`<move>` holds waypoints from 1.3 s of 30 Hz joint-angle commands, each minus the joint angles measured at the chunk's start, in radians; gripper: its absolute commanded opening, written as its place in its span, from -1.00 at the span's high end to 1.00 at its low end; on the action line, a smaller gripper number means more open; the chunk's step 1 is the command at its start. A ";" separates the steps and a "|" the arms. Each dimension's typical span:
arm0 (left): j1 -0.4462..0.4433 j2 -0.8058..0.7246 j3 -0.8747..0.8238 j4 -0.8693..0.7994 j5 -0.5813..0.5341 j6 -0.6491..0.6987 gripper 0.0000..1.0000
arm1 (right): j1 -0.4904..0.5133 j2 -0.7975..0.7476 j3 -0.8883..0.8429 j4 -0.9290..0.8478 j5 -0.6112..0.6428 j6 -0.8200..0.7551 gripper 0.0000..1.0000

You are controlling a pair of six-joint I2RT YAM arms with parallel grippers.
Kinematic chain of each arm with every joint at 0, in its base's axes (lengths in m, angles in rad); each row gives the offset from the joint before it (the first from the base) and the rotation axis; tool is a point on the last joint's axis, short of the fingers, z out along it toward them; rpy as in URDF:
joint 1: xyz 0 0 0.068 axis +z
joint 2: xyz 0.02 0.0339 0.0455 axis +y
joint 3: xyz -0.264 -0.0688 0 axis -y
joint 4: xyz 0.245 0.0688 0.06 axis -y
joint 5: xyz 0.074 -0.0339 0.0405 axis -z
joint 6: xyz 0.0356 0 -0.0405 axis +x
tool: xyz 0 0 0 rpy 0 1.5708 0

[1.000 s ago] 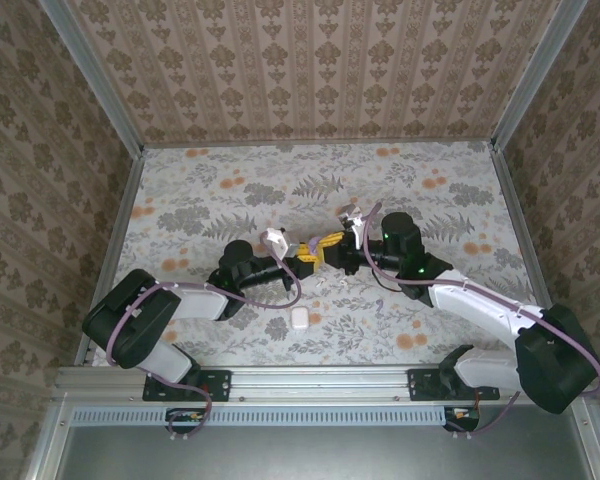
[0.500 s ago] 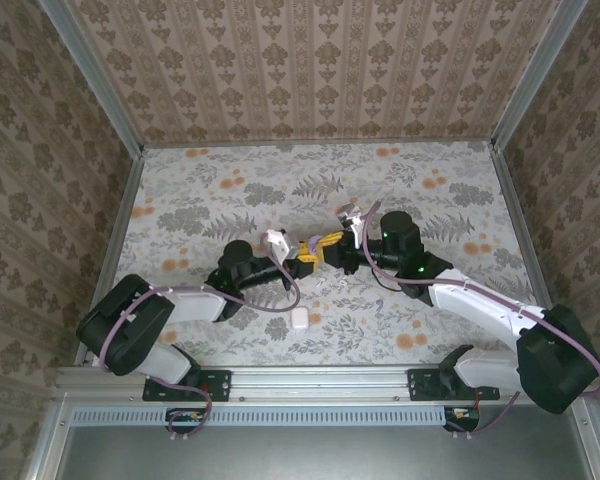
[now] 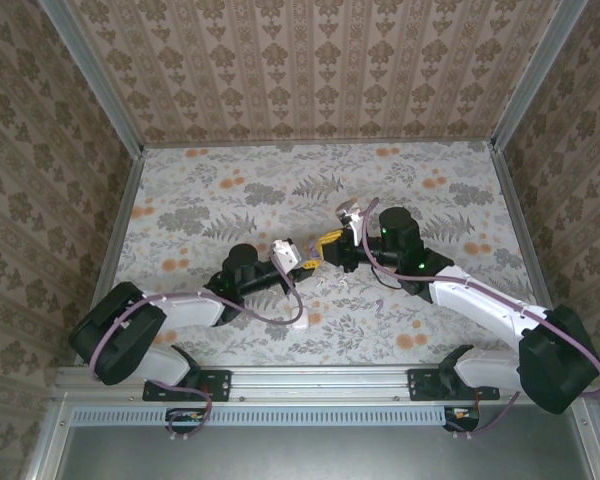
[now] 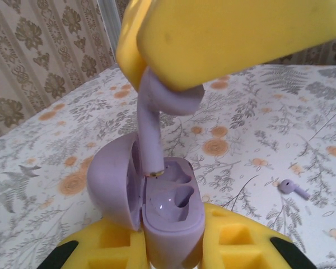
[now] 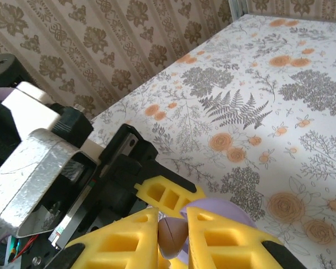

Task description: Insert the wireless bluetooth earbuds into the charging case

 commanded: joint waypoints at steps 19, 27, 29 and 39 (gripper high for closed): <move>-0.020 -0.020 -0.052 0.074 -0.105 0.145 0.81 | 0.024 0.019 0.031 -0.049 0.057 -0.026 0.65; -0.022 -0.021 -0.050 0.089 -0.109 0.134 0.80 | 0.033 0.047 0.029 -0.036 0.074 -0.029 0.66; -0.022 -0.025 -0.050 0.091 -0.109 0.135 0.80 | 0.034 0.049 0.028 -0.039 0.082 -0.033 0.66; -0.023 -0.034 -0.049 0.092 -0.108 0.131 0.80 | 0.044 0.054 0.027 -0.053 0.128 -0.044 0.66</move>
